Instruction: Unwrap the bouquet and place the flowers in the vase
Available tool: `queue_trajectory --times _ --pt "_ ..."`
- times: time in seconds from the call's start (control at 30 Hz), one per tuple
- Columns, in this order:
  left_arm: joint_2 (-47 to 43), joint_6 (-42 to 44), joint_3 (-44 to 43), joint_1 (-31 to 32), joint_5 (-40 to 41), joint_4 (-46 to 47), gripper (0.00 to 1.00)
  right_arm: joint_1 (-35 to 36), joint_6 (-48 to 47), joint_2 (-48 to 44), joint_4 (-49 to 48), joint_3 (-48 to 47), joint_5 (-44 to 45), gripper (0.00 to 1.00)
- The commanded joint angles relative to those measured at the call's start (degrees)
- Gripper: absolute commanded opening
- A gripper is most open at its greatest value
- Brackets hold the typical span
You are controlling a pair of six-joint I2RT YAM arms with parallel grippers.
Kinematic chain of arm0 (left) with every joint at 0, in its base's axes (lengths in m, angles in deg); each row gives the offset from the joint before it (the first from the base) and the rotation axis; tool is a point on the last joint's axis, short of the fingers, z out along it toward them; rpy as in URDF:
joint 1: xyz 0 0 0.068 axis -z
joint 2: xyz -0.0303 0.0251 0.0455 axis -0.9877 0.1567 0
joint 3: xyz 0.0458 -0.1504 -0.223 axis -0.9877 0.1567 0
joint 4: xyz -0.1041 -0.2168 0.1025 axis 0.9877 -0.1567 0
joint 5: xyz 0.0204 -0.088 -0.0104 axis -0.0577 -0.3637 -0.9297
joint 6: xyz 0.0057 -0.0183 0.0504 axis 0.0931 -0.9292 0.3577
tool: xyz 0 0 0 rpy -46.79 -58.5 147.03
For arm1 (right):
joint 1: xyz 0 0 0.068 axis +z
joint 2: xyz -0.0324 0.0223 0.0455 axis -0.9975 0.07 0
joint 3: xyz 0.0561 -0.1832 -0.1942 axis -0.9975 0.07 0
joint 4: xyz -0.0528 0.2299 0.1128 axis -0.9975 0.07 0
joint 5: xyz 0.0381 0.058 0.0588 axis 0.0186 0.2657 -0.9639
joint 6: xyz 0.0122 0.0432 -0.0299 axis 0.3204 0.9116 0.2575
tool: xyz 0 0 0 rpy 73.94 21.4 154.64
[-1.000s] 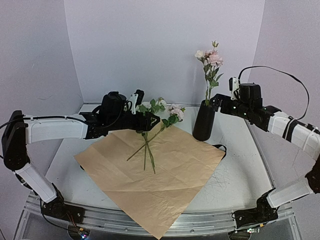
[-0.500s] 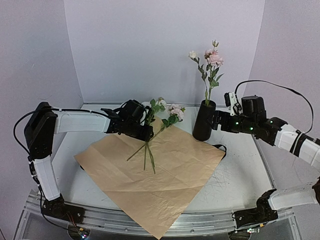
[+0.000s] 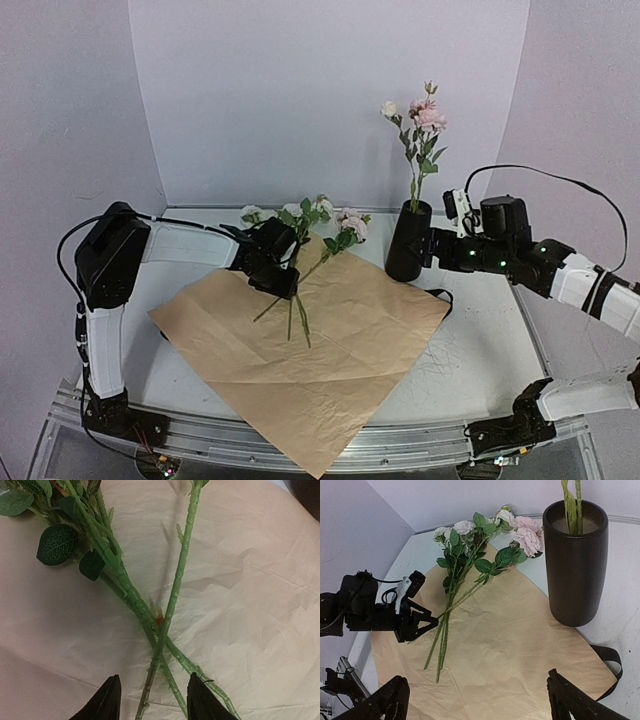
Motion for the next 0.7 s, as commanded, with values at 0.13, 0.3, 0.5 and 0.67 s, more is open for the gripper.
queue_trajectory --times 0.13,0.3,0.5,0.67 --pt "1.1 0.3 -2.6 -0.1 1.1 -1.8 0.37 1.0 0.0 1.3 -0.7 -2.5 -0.3 0.97" --pt "2.3 0.3 -2.9 -0.1 0.8 -2.3 0.34 1.1 0.1 1.9 -0.7 -2.6 -0.3 0.97" --pt "1.2 0.4 -3.3 0.0 1.7 -2.8 0.01 1.6 0.5 1.6 -0.7 -2.5 -0.2 0.97" --pt "-4.3 0.3 -3.4 0.0 4.1 -3.6 0.0 1.8 0.8 2.0 -0.8 -2.8 -0.5 0.97"
